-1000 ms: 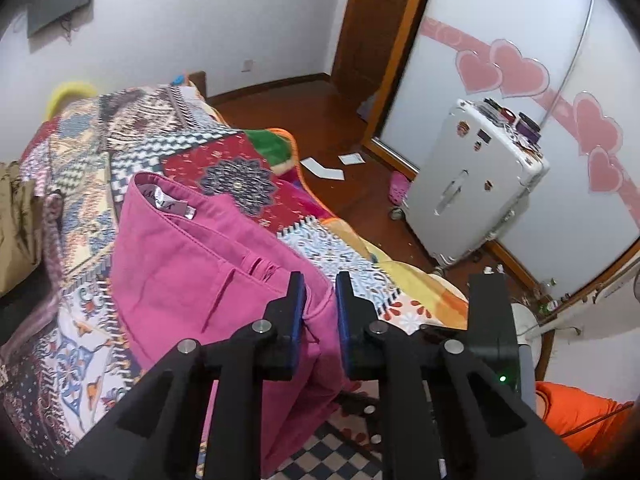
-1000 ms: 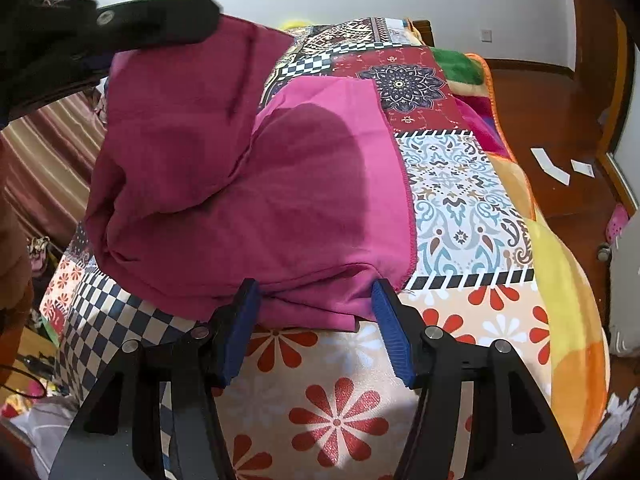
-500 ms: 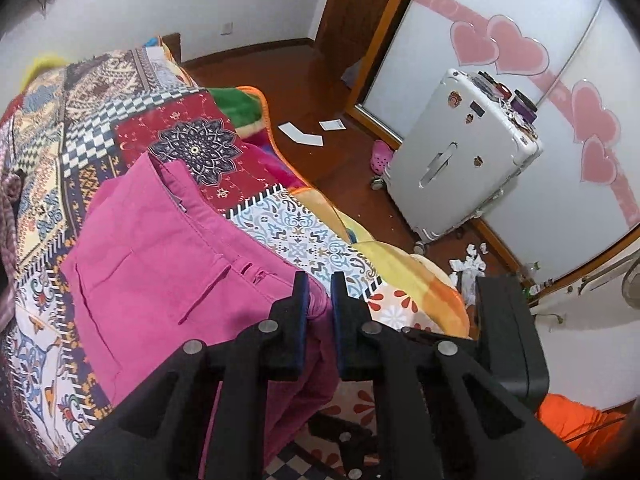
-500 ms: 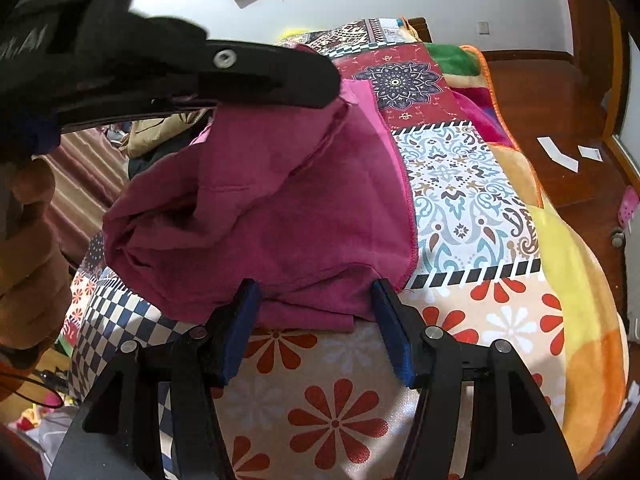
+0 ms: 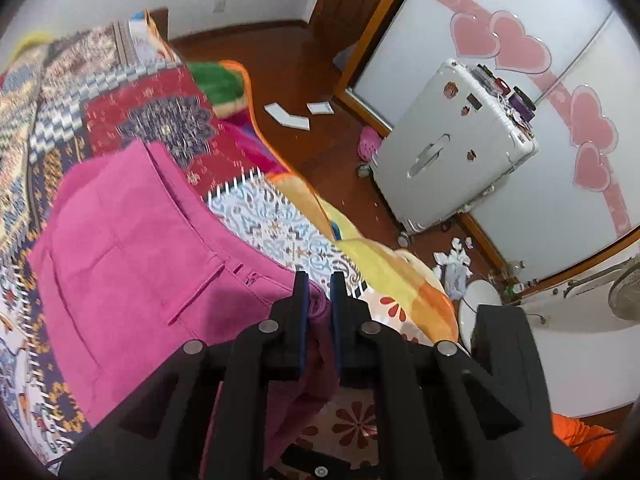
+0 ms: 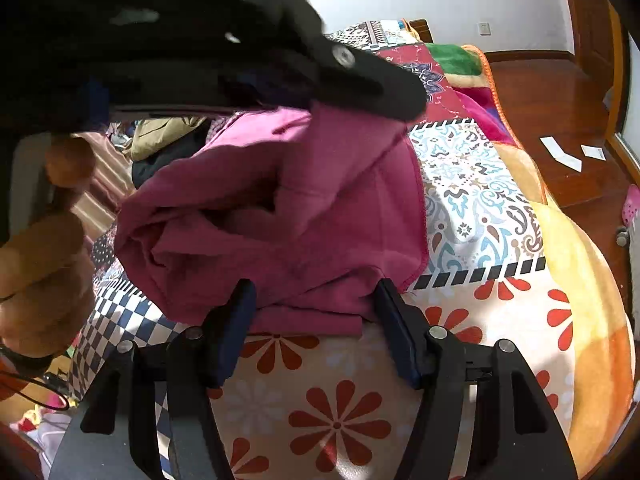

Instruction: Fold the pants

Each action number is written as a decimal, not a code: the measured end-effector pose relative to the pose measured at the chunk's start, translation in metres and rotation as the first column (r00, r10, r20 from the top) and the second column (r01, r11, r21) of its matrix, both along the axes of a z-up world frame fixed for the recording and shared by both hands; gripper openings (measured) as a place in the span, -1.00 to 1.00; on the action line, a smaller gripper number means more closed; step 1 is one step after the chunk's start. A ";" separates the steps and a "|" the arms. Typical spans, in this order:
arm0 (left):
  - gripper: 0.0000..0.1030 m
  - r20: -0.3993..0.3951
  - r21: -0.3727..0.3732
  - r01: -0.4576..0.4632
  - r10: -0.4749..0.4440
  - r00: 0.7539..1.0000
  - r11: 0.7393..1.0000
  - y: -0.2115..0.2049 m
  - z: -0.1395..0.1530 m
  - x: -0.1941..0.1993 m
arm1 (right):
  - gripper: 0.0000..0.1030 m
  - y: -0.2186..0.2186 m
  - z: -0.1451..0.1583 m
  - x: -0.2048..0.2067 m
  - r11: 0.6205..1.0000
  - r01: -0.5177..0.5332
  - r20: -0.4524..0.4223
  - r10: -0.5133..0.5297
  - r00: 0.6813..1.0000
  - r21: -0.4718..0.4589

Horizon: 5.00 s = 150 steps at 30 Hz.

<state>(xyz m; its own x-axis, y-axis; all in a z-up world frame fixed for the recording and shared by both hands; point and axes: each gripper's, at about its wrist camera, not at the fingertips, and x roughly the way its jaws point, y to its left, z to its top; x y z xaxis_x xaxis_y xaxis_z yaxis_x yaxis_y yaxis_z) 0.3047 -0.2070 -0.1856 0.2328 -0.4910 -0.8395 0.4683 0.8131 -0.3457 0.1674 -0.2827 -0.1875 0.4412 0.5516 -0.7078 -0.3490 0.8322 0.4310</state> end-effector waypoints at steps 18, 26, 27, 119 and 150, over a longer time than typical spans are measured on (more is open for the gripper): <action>-0.37 0.204 0.001 -0.061 0.059 0.977 0.998 0.026 0.062 -0.011 | 0.14 -0.015 0.016 -0.007 0.999 0.048 0.013 -0.047 0.999 -0.002; 0.18 0.338 0.147 -0.203 0.144 0.930 0.968 0.082 0.063 -0.022 | 0.14 -0.024 0.036 -0.014 0.996 0.088 0.055 -0.086 0.995 -0.029; 0.18 0.337 0.163 -0.220 0.155 0.929 0.962 0.091 0.059 -0.022 | 0.14 -0.025 0.037 -0.014 0.995 0.093 0.060 -0.090 0.994 -0.034; 0.61 0.168 0.174 -0.545 0.520 0.837 0.820 0.296 0.030 -0.127 | 0.46 0.040 0.083 0.007 0.997 -0.022 0.117 0.030 0.993 -0.070; 0.85 -0.066 0.071 -0.458 0.462 0.884 0.886 0.315 -0.046 -0.040 | 0.30 0.093 -0.017 0.101 0.958 -0.286 -0.218 0.278 0.936 -0.008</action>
<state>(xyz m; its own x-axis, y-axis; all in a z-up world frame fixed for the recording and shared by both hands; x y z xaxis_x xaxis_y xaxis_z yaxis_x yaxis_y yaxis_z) 0.2645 0.1077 -0.2315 0.3543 -0.2999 -0.8857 0.0105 0.9484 -0.3170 0.2680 -0.1893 -0.2040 0.1085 0.6017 -0.7913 -0.4754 0.7305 0.4903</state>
